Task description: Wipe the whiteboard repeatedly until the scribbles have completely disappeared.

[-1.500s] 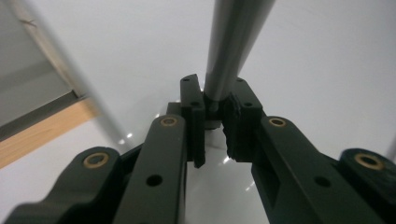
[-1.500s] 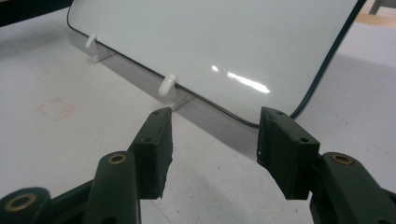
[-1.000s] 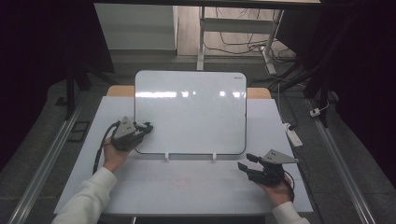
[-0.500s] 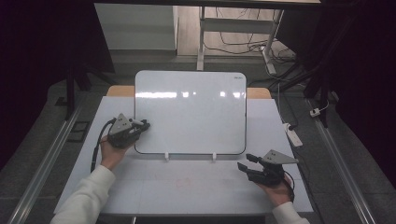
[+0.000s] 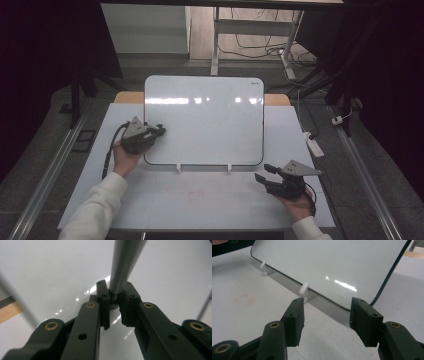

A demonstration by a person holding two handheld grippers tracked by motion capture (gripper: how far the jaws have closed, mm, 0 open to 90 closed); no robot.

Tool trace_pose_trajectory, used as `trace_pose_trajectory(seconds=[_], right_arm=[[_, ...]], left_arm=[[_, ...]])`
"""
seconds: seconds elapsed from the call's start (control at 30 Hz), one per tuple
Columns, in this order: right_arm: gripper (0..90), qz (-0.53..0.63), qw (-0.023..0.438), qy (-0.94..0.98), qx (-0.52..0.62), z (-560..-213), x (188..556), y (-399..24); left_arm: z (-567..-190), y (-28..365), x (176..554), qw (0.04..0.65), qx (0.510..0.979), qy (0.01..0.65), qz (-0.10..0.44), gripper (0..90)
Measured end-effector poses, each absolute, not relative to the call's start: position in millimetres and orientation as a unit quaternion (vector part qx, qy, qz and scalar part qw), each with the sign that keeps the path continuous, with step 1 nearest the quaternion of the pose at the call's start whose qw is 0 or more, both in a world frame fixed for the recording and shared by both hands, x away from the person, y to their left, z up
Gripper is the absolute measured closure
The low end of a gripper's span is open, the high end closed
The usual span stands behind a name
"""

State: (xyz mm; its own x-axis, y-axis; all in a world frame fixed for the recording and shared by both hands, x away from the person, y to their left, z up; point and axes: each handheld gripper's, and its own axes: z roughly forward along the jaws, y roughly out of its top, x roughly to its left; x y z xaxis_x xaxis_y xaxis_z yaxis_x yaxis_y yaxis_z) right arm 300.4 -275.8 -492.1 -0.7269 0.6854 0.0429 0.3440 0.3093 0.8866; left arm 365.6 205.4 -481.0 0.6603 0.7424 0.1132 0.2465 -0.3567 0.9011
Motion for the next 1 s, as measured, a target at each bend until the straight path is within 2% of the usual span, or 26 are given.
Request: trace_pose_trajectory(seconds=[0.13,0.23,0.33,0.5,0.63,0.83,1.0], right_arm=[[45.3,0.487,0.173,0.792,0.326,-494,301,-276],[45.3,0.489,0.174,0.789,0.329,-493,301,-277],[45.2,0.489,0.174,0.789,0.328,-493,301,-277],[45.2,0.49,0.173,0.791,0.323,-492,300,-273],[45.0,0.494,0.18,0.789,0.316,-489,299,-268],[45.1,0.504,0.197,0.784,0.306,-483,294,-263],[45.1,0.508,0.205,0.78,0.303,-479,292,-261]], left_arm=[[-481,214,363,0.466,0.782,0.321,0.261,78.2],[-479,236,365,0.473,0.764,0.349,0.265,78.2],[-479,240,363,0.474,0.76,0.357,0.266,78.2],[-484,216,356,0.464,0.782,0.338,0.245,78.1],[-484,194,347,0.478,0.792,0.32,0.206,78.1],[-478,179,339,0.497,0.798,0.316,0.131,78.1],[-476,171,329,0.5,0.801,0.311,0.107,78.1]])
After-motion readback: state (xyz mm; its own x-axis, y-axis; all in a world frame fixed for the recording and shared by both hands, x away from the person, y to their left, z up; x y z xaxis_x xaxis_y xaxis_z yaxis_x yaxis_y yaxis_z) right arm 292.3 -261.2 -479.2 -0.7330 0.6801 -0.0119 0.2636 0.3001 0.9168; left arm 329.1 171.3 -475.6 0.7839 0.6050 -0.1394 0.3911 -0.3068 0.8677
